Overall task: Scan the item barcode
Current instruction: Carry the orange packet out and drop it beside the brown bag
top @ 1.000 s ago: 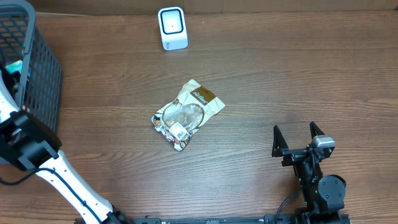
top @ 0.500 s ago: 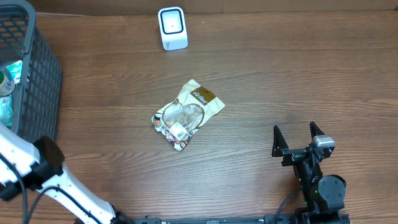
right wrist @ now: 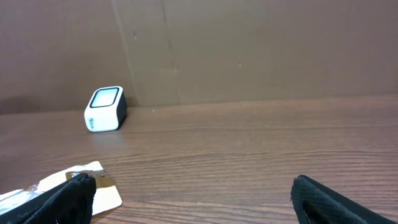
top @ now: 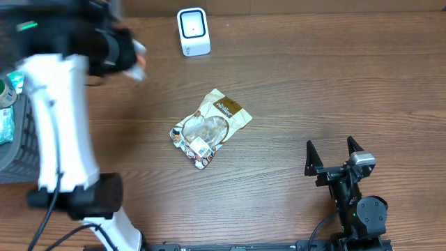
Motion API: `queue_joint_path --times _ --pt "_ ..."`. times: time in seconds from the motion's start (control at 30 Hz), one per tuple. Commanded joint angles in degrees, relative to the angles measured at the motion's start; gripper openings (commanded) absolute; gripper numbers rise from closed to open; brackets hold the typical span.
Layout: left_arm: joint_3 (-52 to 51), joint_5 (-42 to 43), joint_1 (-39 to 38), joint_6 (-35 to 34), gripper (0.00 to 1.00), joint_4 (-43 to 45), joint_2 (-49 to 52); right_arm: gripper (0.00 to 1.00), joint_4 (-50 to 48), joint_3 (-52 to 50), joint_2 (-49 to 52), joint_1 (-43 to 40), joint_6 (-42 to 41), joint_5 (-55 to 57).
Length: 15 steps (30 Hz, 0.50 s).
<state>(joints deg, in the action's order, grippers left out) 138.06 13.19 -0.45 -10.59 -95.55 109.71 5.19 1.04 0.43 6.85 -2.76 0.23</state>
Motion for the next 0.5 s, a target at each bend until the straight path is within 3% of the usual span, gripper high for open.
queue_joint_path --times 0.0,0.27,0.47 --pt "-13.99 -6.97 -6.27 -2.84 0.04 3.43 2.19 1.00 -0.35 -0.57 -0.26 0.20 -0.24 -0.28" --pt "-38.56 -13.77 -12.35 -8.37 0.04 21.88 3.48 1.00 -0.35 -0.57 -0.26 0.20 -0.24 -0.28" --pt "-47.78 -18.32 -12.68 -10.69 0.08 32.96 3.48 1.00 -0.35 -0.57 -0.26 0.20 -0.24 -0.28"
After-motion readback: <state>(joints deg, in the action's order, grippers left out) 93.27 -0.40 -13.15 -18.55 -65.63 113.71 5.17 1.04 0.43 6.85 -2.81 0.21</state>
